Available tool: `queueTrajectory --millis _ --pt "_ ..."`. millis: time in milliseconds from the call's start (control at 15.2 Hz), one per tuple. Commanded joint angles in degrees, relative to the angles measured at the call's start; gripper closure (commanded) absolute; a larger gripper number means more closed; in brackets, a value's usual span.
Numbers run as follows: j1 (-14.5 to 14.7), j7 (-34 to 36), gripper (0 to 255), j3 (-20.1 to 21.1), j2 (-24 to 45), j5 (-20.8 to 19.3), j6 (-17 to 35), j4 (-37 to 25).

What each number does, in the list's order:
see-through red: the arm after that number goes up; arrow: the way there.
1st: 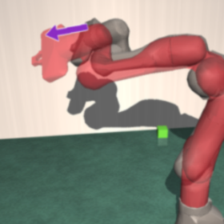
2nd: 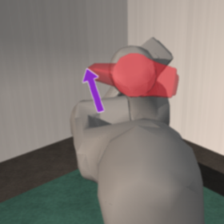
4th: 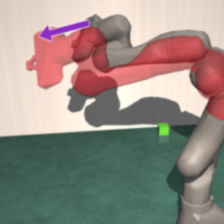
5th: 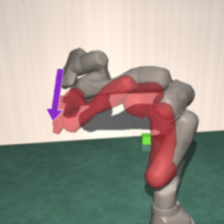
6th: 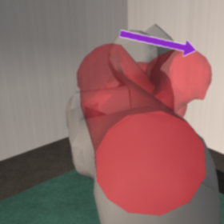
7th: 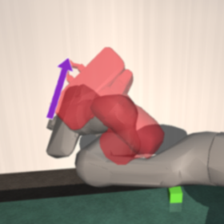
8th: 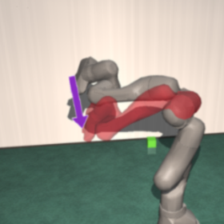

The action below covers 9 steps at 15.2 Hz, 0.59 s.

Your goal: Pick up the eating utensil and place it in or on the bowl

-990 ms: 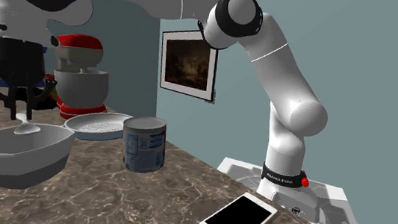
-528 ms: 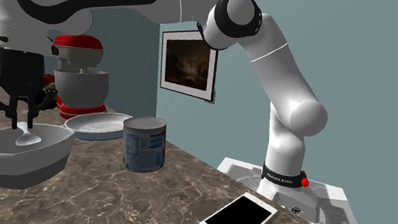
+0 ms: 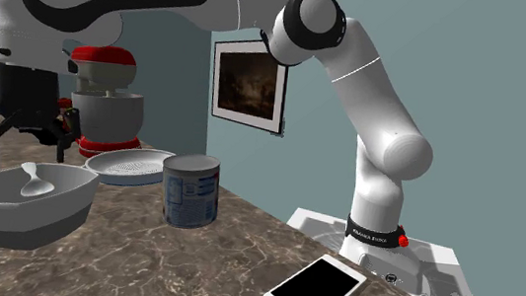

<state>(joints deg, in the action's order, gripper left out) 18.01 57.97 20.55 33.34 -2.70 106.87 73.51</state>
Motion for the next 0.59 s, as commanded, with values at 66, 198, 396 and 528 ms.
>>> queueTrajectory --millis 66,198,396,528 --pt "0.0 0.0 0 0.0 0.0 0.0 0.0 0.0" --pt "0.0 -0.1 0 0.1 -0.4 0.1 -3.6 -3.3" --pt "0.1 -0.1 0 0.1 -0.3 0.1 -7.1 -6.9" --pt "0.1 -0.1 0 0.1 -0.3 0.1 -7.1 -6.9"
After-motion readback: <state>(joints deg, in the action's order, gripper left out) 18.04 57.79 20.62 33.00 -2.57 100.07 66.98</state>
